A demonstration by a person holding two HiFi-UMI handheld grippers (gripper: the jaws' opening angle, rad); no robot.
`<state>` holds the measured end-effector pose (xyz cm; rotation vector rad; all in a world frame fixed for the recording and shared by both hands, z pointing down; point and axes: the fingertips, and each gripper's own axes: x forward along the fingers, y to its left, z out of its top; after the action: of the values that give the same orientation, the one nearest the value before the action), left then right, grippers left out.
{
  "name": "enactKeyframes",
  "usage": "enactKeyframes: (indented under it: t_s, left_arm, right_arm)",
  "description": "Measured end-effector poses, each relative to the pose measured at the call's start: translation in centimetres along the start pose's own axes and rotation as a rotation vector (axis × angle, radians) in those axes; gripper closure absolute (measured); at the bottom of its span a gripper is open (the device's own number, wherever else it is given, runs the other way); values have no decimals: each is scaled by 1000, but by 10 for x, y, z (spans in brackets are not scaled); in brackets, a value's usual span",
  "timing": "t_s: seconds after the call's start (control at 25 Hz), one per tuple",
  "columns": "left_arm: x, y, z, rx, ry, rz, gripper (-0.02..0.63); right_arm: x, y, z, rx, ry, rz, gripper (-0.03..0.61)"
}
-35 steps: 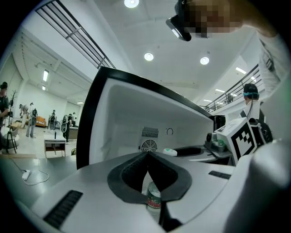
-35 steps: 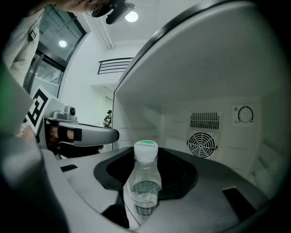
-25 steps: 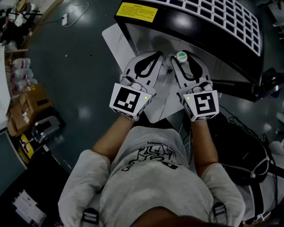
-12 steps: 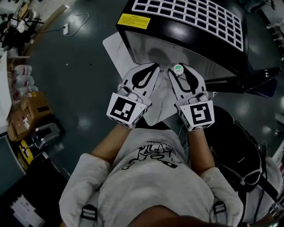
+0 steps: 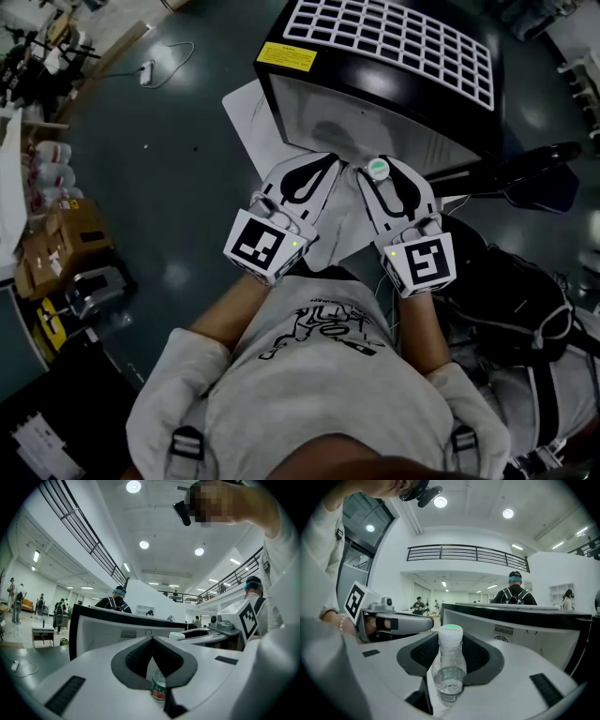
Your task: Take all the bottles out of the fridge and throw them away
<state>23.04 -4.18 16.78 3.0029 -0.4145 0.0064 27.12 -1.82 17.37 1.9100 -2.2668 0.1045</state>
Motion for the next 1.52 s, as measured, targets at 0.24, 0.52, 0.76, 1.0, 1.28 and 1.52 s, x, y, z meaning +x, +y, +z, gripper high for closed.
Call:
enactKeyframes:
  t_s: [0.24, 0.52, 0.76, 1.0, 1.28, 1.52]
  left_arm:
    - [-10, -21, 9, -12, -12, -8, 600]
    - [-19, -28, 13, -19, -12, 23, 600]
    - [-23, -28, 9, -19, -13, 74, 600]
    - [-31, -32, 7, -15, -20, 126, 600]
    - [-47, -31, 10, -18, -34, 185, 600]
    - [-69, -23, 10, -17, -37, 239, 600]
  right_arm:
    - [-25, 12, 1, -1, 56, 42, 413]
    - [-41, 17, 6, -7, 66, 79, 413]
    - [-44, 19, 5, -16, 66, 134, 414]
    - [-45, 27, 5, -36, 63, 199, 413]
    - [-43, 43, 10, -52, 56, 268, 414]
    - [-33, 61, 31, -57, -25, 307, 414]
